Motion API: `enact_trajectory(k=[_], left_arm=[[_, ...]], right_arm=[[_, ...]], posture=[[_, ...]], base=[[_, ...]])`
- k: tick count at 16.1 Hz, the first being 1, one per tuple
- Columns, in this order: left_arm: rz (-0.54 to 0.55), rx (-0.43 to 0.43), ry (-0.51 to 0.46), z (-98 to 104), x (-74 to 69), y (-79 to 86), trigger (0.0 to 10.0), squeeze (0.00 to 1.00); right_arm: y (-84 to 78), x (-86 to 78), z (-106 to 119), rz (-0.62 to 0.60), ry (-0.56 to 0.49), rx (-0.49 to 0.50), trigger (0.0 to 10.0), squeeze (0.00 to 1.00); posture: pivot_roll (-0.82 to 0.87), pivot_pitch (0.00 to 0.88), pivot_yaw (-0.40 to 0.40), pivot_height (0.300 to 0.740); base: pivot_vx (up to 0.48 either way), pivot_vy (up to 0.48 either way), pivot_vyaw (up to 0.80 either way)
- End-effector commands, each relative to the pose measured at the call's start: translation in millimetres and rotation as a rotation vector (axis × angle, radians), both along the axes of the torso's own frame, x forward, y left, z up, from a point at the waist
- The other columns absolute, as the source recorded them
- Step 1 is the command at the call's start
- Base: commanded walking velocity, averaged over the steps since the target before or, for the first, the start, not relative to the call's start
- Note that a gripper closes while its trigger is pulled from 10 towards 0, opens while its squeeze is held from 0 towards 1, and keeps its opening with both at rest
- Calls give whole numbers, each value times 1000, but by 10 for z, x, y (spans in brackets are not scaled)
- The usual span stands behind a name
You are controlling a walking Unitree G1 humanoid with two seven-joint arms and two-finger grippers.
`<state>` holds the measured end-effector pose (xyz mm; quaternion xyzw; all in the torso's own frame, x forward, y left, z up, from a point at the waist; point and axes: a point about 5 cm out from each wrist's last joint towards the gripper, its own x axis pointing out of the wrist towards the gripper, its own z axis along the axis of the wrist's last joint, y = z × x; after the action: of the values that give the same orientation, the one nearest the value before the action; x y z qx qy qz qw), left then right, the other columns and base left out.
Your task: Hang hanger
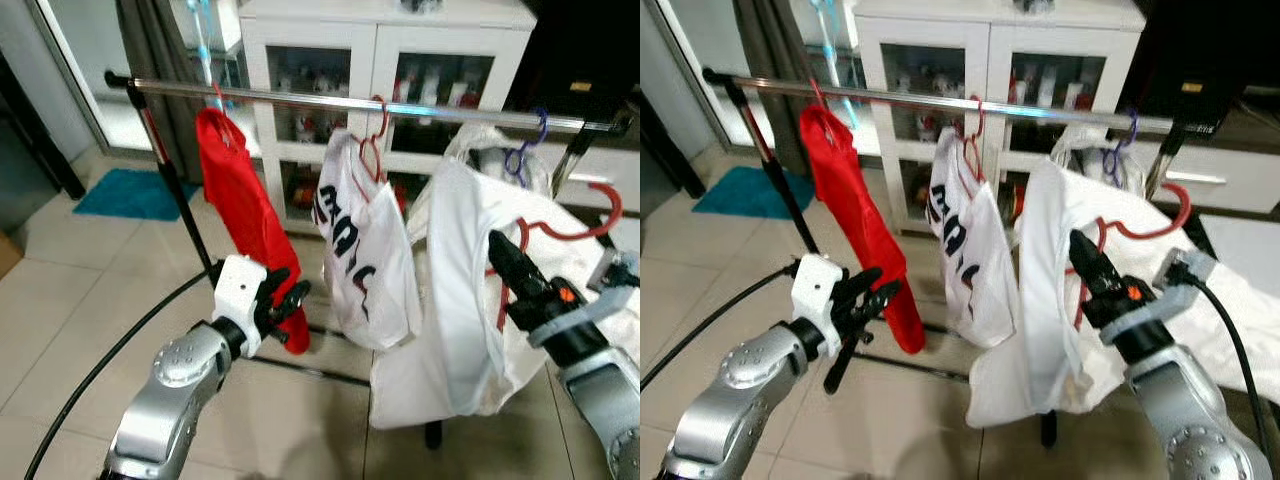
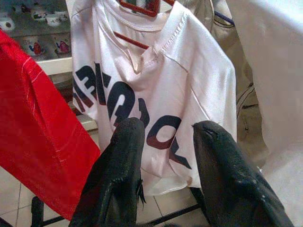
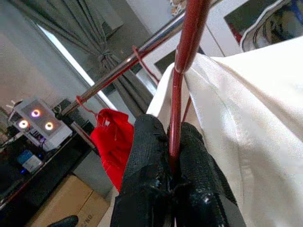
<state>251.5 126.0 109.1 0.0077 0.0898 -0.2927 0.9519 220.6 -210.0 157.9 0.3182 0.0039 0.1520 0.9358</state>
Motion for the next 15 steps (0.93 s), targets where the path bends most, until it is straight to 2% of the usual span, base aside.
enact_trajectory(k=[1, 3, 11, 12, 13, 14, 15], left_arm=[[11, 20, 18, -39, -7, 25, 10000, 0], [11, 21, 18, -38, -8, 29, 10000, 0], [-3, 16, 26, -50, -26, 17, 10000, 0], [-4, 16, 27, -50, -27, 16, 10000, 0], [-6, 17, 30, -54, -32, 17, 10000, 0], [-6, 17, 30, -54, -32, 17, 10000, 0], [-7, 18, 32, -59, -33, 20, 10000, 0]], right_arm=[[24, 9, 3, 6, -5, 0, 10000, 0], [33, 19, 9, 12, -7, -3, 10000, 0], [75, 21, 75, 69, -37, -59, 10000, 0], [74, 20, 111, 81, -54, -69, 10000, 0], [72, 2, 264, 123, -123, -74, 10000, 0], [72, 2, 264, 123, -123, -74, 10000, 0], [86, -38, 422, 178, -196, -52, 10000, 0]], posture=[[-129, 0, 41, 740], [-129, 0, 38, 740], [-128, 0, 38, 740], [-127, 0, 38, 740], [-128, 0, 39, 740], [-128, 0, 39, 740], [-130, 0, 39, 740]], base=[[-322, 0, 0], [-300, 0, 0], [0, 0, 0], [0, 0, 0], [0, 0, 0], [0, 0, 0], [0, 0, 0]])
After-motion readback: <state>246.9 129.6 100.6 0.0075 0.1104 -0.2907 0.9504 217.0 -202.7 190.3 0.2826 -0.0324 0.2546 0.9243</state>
